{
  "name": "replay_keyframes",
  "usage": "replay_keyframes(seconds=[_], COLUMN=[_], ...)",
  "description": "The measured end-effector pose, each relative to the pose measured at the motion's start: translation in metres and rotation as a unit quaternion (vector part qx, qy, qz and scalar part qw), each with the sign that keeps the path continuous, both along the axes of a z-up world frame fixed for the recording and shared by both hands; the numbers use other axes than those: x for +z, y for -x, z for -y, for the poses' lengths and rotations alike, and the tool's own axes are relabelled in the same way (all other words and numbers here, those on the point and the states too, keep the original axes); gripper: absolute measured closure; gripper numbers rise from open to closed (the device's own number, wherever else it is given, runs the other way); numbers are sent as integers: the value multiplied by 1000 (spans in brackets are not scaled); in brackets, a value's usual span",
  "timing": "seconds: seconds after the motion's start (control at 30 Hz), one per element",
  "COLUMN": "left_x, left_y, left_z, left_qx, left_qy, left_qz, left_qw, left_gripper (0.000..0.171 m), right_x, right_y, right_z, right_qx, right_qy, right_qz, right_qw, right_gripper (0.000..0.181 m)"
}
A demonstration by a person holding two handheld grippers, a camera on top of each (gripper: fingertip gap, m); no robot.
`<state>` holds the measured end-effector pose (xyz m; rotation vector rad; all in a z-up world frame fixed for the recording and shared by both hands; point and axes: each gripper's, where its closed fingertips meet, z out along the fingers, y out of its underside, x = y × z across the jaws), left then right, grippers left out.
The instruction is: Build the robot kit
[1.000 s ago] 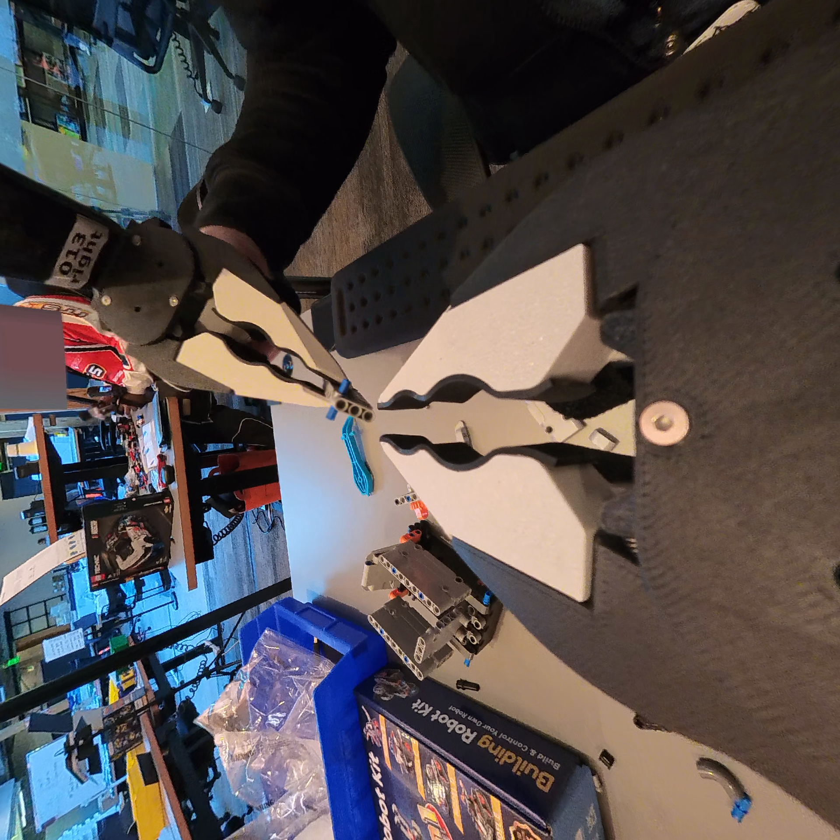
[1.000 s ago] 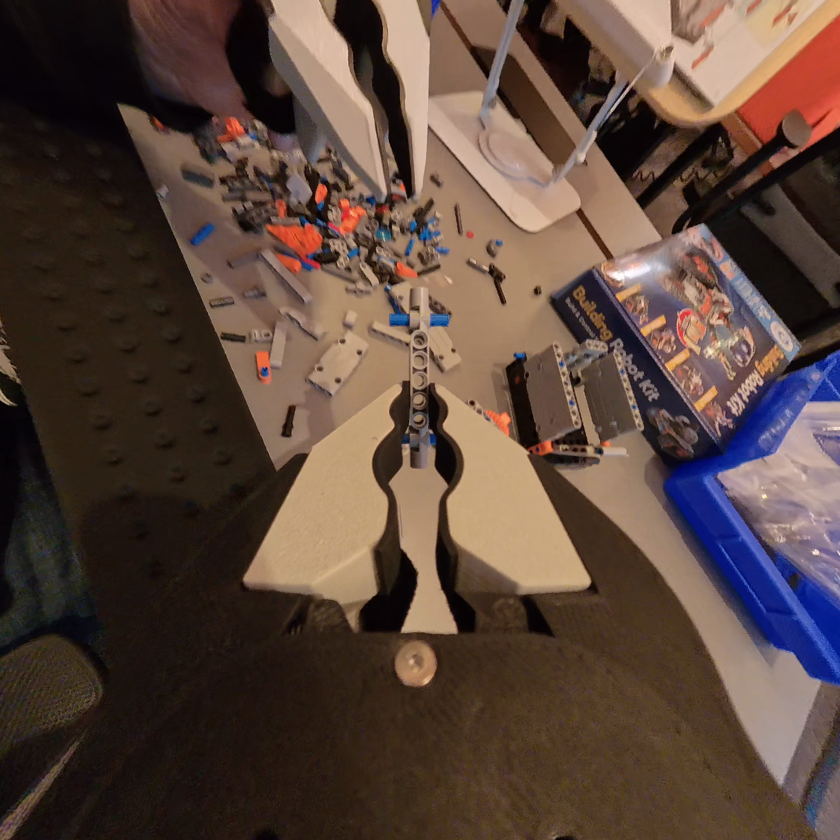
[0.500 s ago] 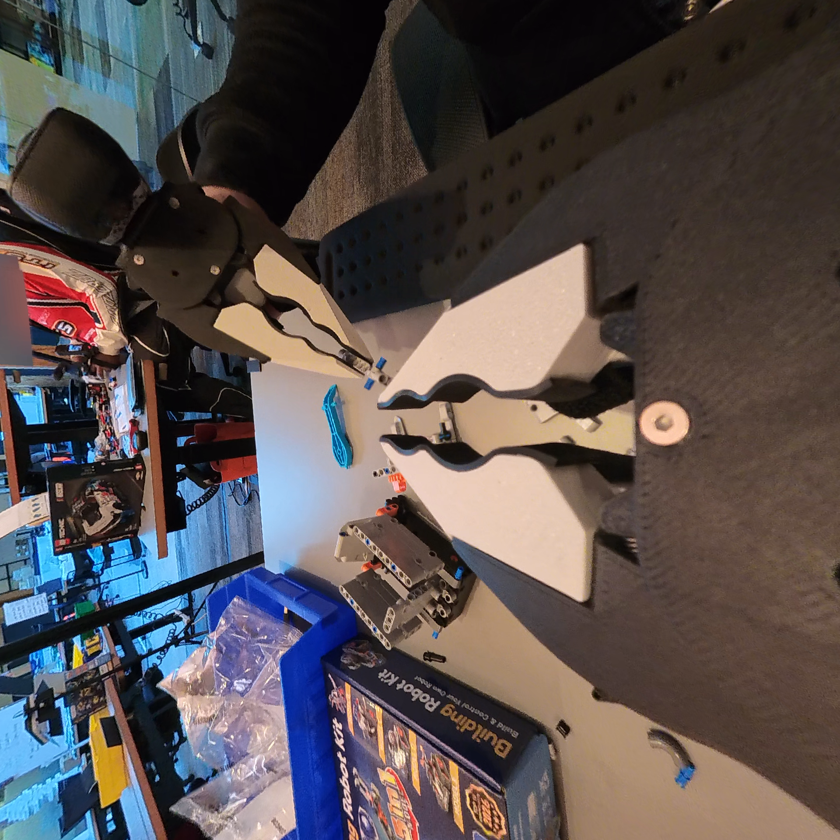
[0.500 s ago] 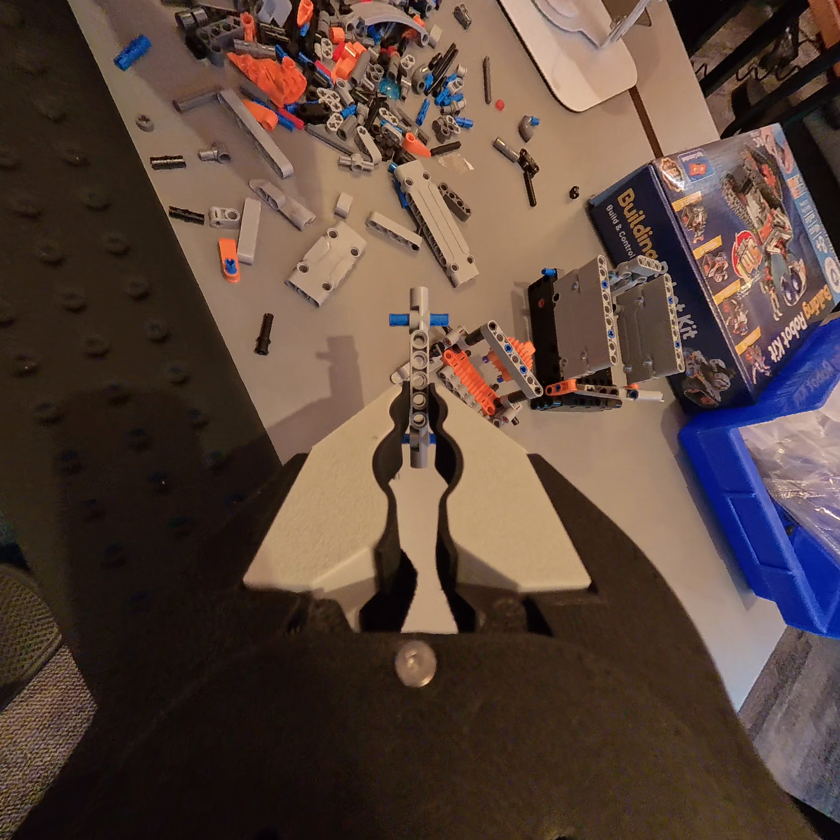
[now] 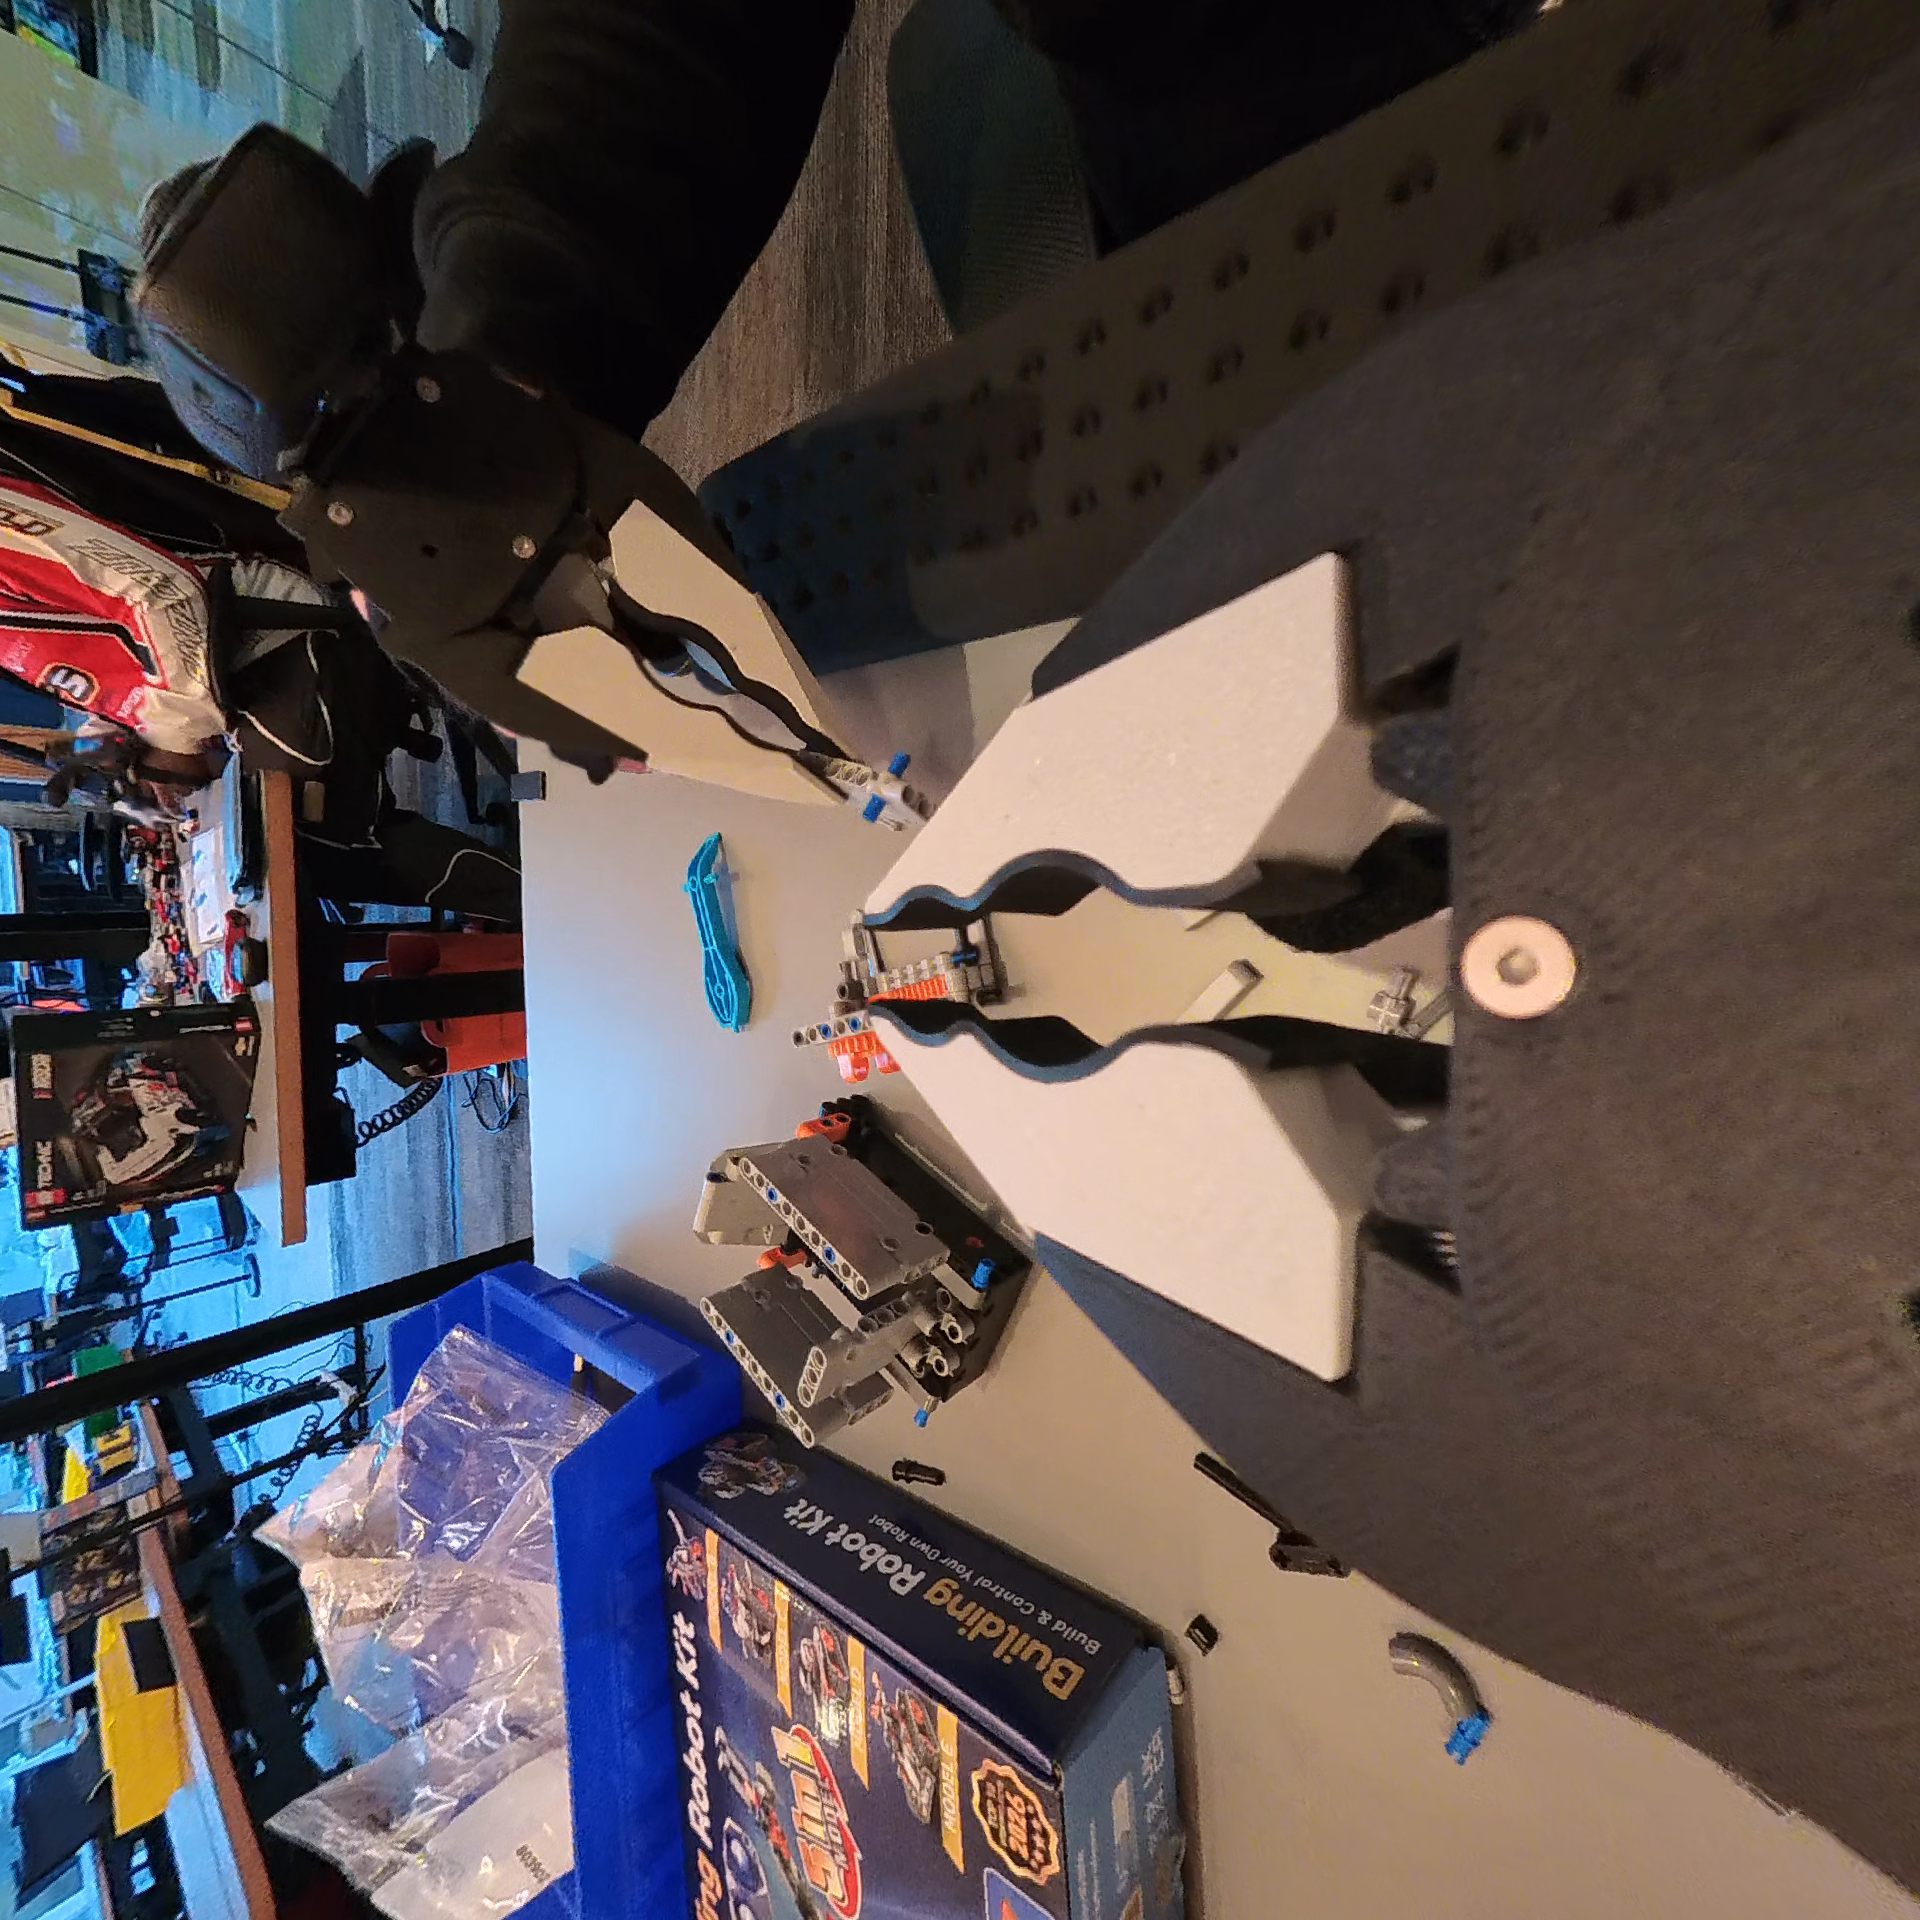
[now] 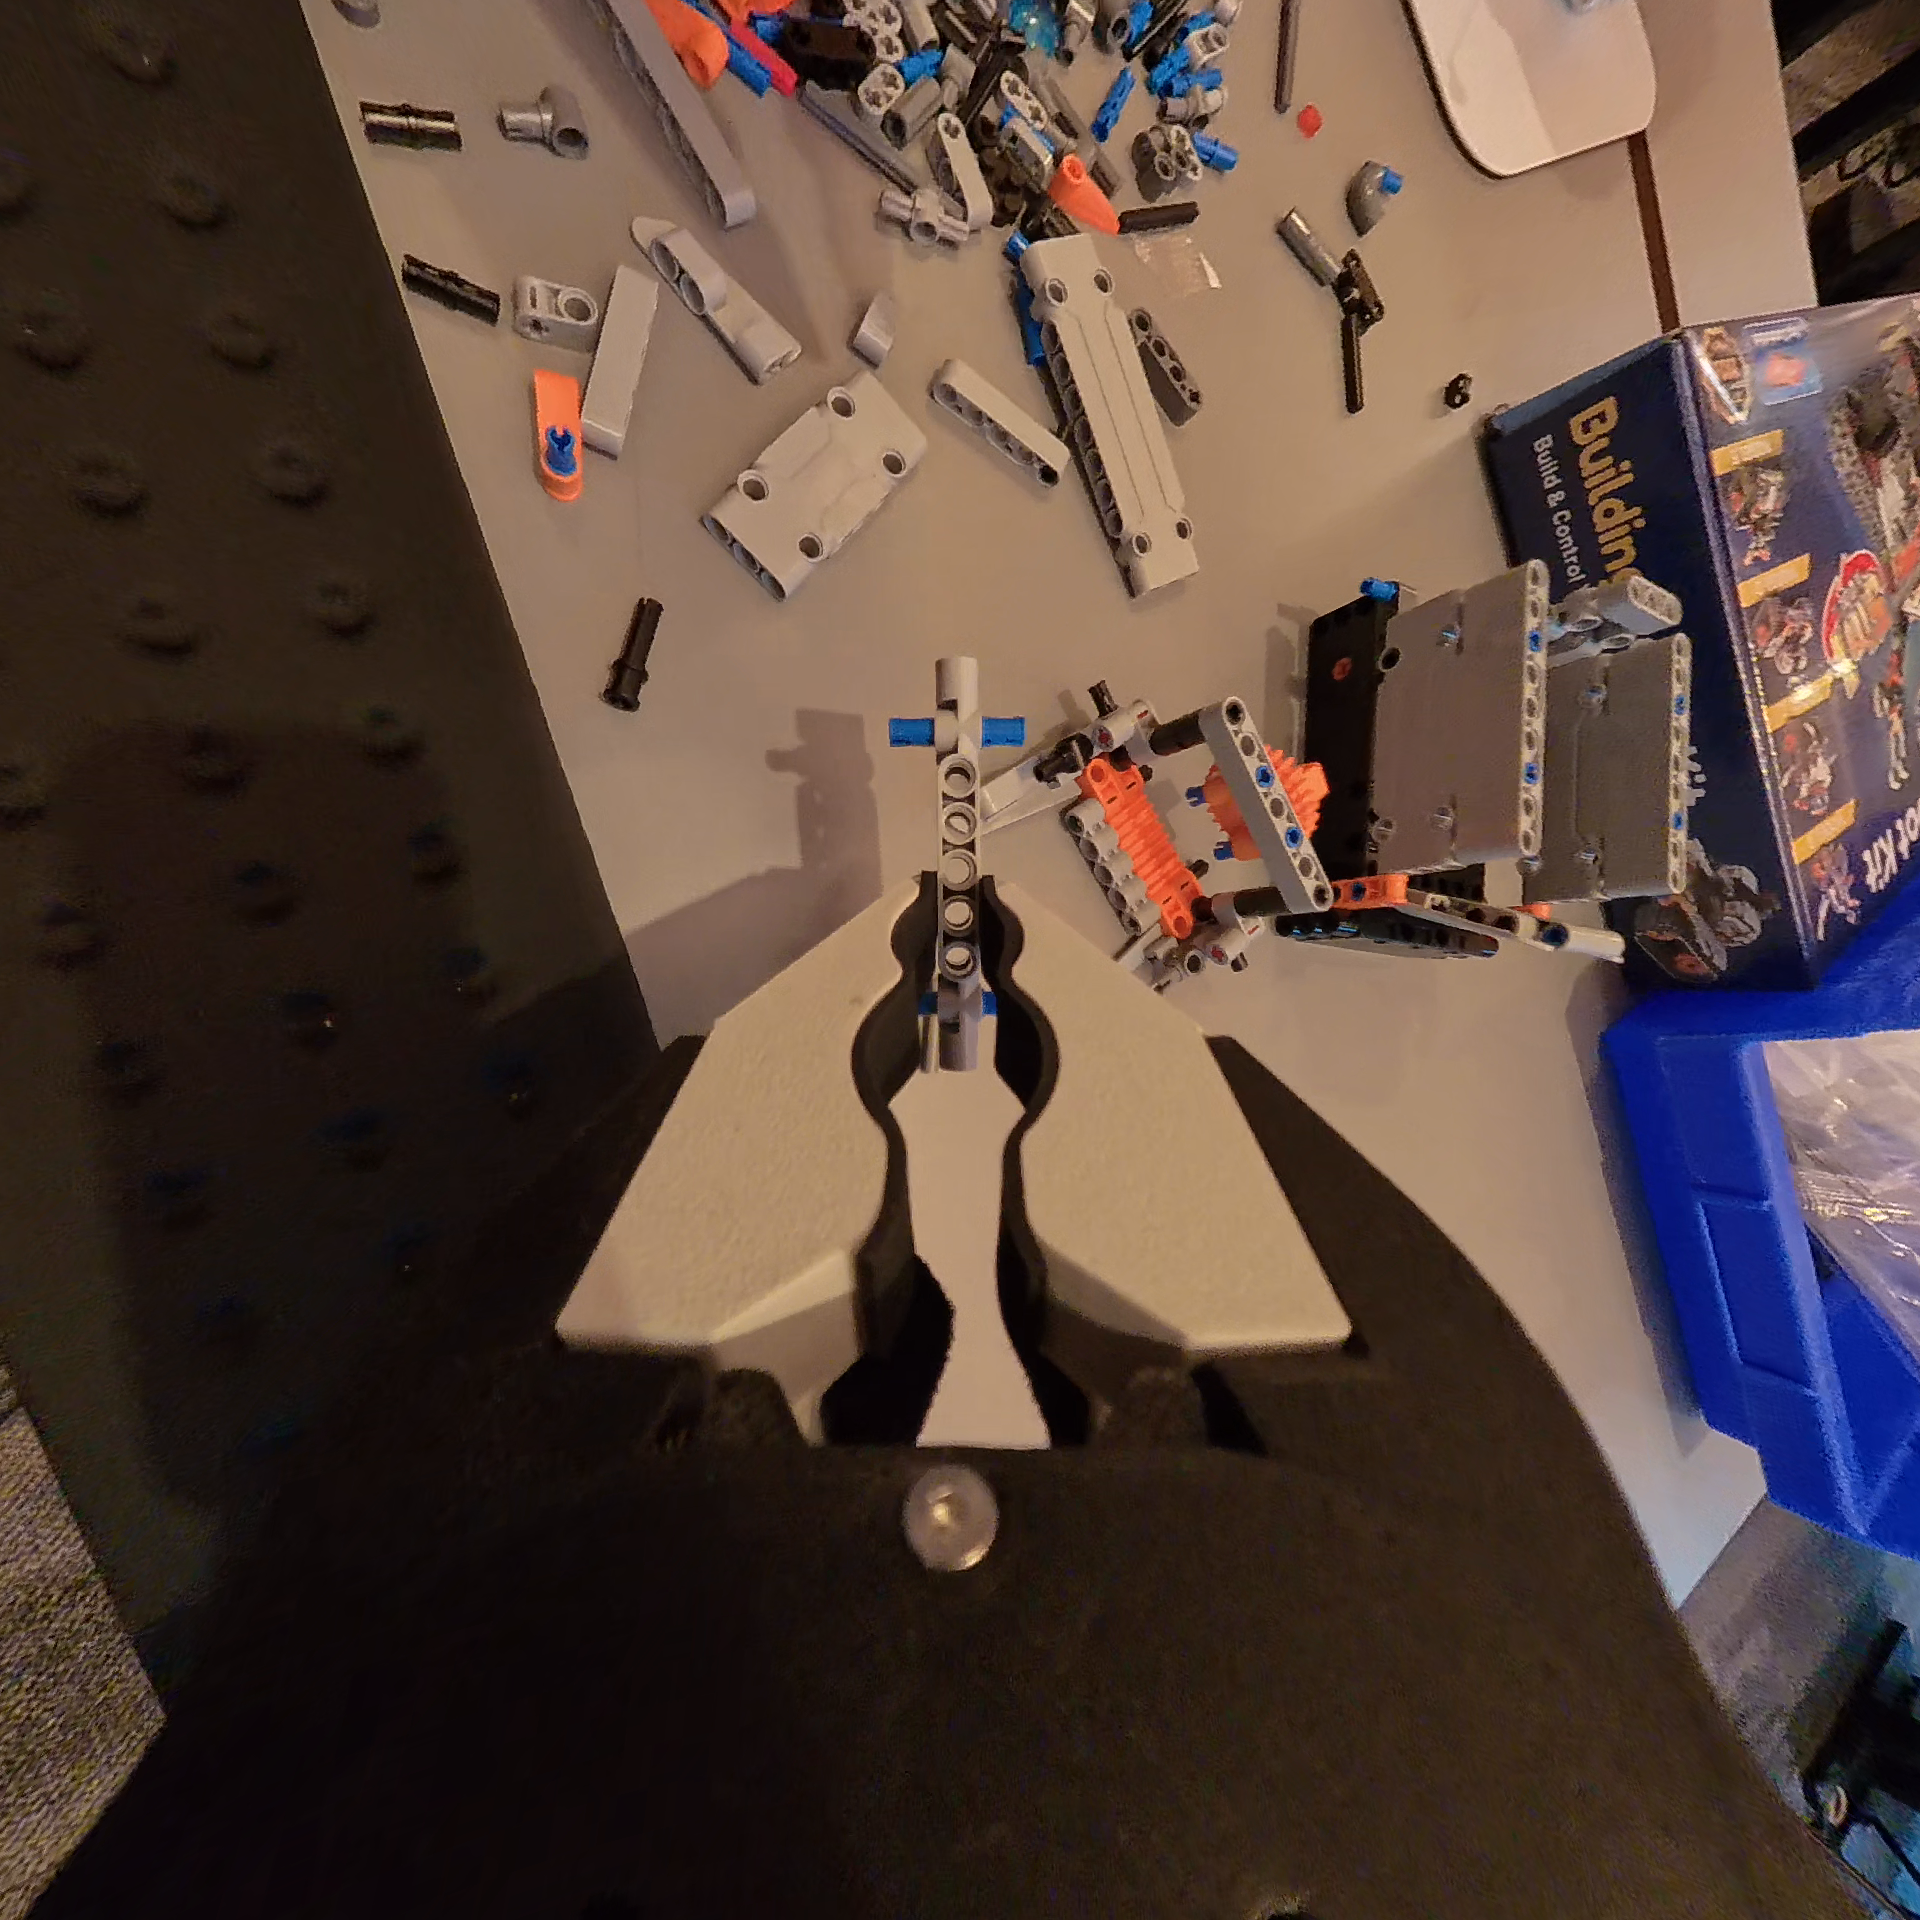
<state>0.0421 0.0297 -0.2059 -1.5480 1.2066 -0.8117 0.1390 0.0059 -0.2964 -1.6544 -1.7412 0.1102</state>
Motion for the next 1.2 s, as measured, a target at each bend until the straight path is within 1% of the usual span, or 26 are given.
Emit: replay_keyframes(seconds=[0.1, 0.33, 0.4, 0.53, 0.77, 0.83, 0.93, 1.03, 1.1, 1.2], left_x=[-2, -2, -1, -2, 1, 4, 15, 36, 50, 63], left_y=[1, 8, 10, 12, 14, 18, 30, 49, 66, 90], left_z=[-1, -9, -10, -11, -10, -12, -18, -28, -36, -45], left_qx=[1, 18, 19, 20, 22, 29, 52, 90, 125, 168], left_qy=[3, -1, 2, 4, -7, -16, -31, -39, -45, -56], left_qz=[-2, -16, -14, -15, -21, -23, -21, 1, 19, 40], left_qw=[1000, 1000, 1000, 1000, 1000, 999, 998, 995, 991, 983], left_gripper=[160, 161, 162, 163, 163, 163, 162, 163, 164, 165], right_x=[-9, -29, -35, -35, -16, -4, 20, 37, 38, 37], right_y=[-3, -9, -8, -5, -14, -19, -18, -3, 10, 37], right_z=[-4, -6, -5, -1, 9, 11, 15, 18, 17, 13], right_qx=[0, 13, 13, 18, 21, 16, 17, 22, 22, 29], right_qy=[-5, 12, 24, 41, 64, 62, 60, 59, 53, 56], right_qz=[23, 60, 61, 49, 17, 1, -46, -92, -101, -116], right_qw=[1000, 998, 998, 998, 998, 998, 997, 994, 993, 991], right_gripper=[176, 176, 176, 175, 162, 160, 162, 163, 162, 162])
